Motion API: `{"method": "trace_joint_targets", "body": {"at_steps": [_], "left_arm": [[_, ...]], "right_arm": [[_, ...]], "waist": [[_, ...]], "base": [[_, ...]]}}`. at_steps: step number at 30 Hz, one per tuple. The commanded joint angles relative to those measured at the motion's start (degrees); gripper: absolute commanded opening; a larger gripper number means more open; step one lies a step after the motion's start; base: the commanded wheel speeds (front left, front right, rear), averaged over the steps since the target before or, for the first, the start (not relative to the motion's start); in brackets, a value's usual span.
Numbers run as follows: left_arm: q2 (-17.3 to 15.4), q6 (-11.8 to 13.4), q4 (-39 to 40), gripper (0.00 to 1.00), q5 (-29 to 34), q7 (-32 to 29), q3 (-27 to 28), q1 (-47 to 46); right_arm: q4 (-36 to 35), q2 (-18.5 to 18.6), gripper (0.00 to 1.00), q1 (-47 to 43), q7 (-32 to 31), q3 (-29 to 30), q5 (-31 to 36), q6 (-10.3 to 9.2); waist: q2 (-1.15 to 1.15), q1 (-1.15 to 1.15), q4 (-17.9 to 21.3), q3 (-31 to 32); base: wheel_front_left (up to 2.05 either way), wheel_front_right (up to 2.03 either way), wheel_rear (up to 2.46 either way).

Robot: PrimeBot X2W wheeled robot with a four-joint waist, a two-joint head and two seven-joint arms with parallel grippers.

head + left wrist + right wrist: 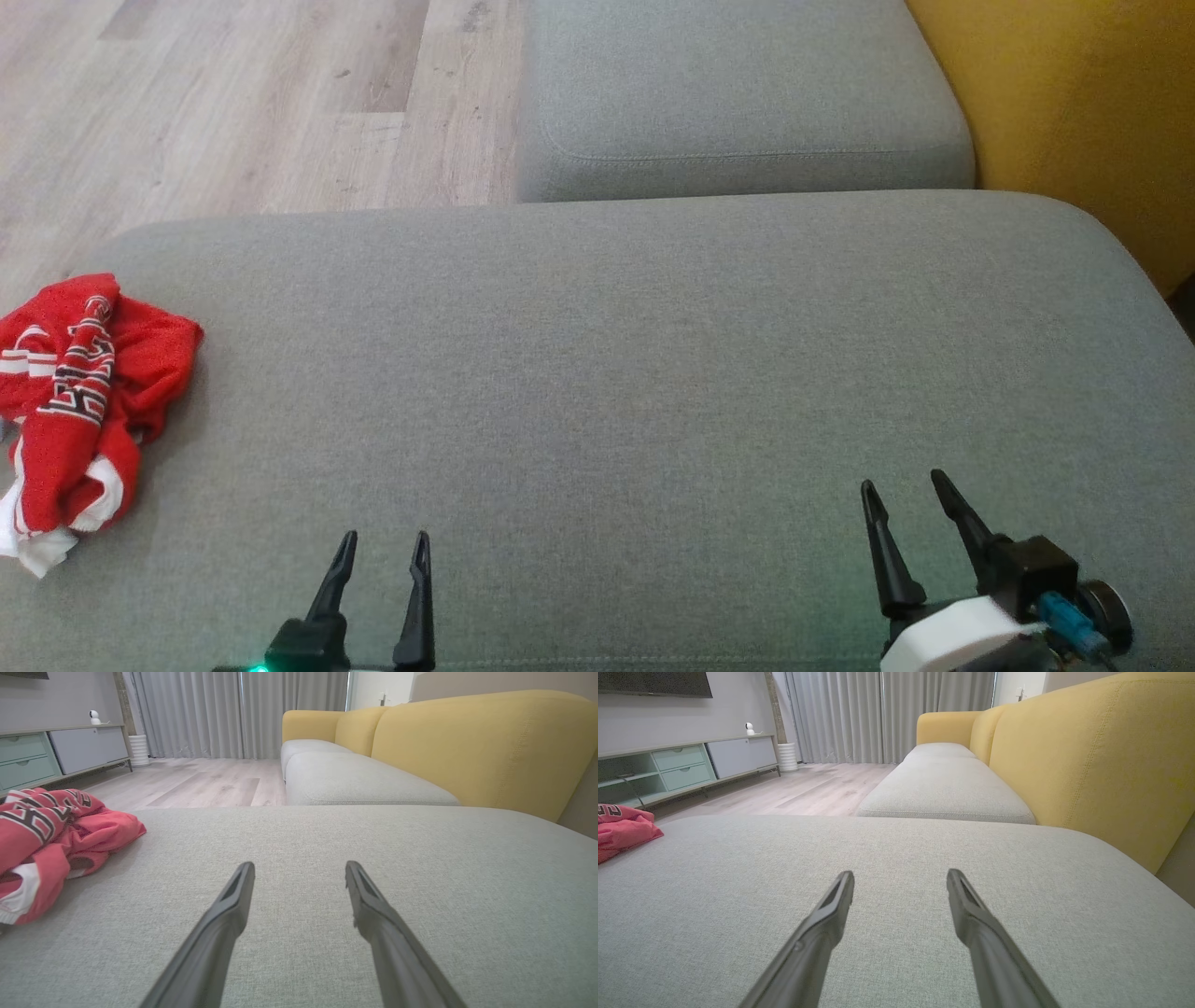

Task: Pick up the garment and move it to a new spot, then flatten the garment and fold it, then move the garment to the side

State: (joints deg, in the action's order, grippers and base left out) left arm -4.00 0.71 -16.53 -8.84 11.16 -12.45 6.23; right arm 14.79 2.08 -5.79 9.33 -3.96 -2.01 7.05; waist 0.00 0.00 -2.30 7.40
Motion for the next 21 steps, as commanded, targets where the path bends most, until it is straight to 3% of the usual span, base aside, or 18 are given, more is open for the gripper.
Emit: {"method": "trace_joint_targets", "body": {"at_steps": [1,21], "left_arm": [[-0.46,0.75,1.96,1.0,0.16,0.08,1.9,-1.74],[-0.8,1.86,2.63,1.0,-2.3,-1.3,2.48,-1.32]], "right_arm": [[-1.93,0.79,1.0,2.17,0.78,-1.47,0.27,0.44],[-1.43,0.79,1.0,2.49,0.98,-1.1,-0.03,0.44]], "waist": [[0.0,0.0,0.01,0.0],[0.0,0.0,0.14,0.01]], "base": [[0.0,0.0,0.0],[0.0,0.0,0.0]]}}
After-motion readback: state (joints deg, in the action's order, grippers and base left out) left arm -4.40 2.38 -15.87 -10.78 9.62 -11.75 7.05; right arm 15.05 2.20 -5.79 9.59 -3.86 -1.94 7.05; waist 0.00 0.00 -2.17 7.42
